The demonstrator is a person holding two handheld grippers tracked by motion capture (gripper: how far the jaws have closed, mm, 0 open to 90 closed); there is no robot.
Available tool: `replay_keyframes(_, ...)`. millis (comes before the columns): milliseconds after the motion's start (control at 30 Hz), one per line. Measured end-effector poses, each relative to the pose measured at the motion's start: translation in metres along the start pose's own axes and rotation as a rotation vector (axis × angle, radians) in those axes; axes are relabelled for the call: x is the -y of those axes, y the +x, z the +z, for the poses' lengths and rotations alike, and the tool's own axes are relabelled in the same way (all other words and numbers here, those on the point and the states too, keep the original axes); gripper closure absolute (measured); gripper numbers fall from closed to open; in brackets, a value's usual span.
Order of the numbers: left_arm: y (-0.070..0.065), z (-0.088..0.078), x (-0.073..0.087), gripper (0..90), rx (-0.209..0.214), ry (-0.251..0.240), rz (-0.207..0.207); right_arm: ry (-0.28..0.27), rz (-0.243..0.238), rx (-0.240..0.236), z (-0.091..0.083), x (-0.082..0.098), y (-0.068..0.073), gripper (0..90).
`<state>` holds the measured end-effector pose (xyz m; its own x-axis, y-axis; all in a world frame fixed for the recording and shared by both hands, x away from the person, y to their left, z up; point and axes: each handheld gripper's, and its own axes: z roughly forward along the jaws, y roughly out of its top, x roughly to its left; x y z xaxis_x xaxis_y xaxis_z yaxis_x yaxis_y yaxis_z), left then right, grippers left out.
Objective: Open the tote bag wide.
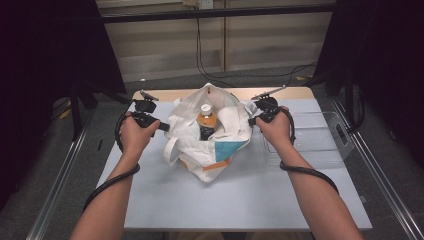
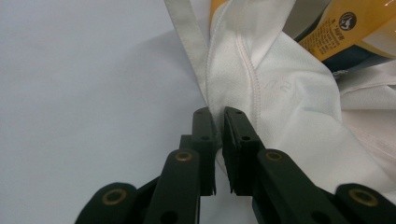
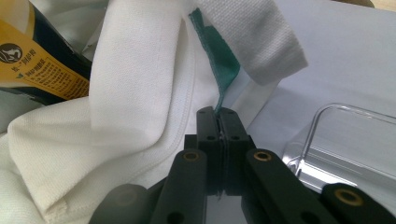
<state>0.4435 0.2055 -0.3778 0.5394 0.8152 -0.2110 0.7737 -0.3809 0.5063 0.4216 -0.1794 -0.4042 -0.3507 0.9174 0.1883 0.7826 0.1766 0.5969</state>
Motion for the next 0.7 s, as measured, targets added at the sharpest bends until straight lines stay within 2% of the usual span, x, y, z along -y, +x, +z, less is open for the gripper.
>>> replay_keyframes(367,0.001,0.006,0.004,83.6,0.0,0.006,-0.005,0.009,0.0,0.002,0.003,0.003,0.0,89.4)
replay_keyframes(467,0.002,0.008,0.005,83.6,0.005,0.025,0.012,0.011,-0.005,0.002,0.004,0.003,0.0,89.3)
replay_keyframes(700,0.002,0.012,0.008,84.0,0.007,0.028,0.002,0.012,-0.004,0.006,0.006,0.006,0.0,89.2)
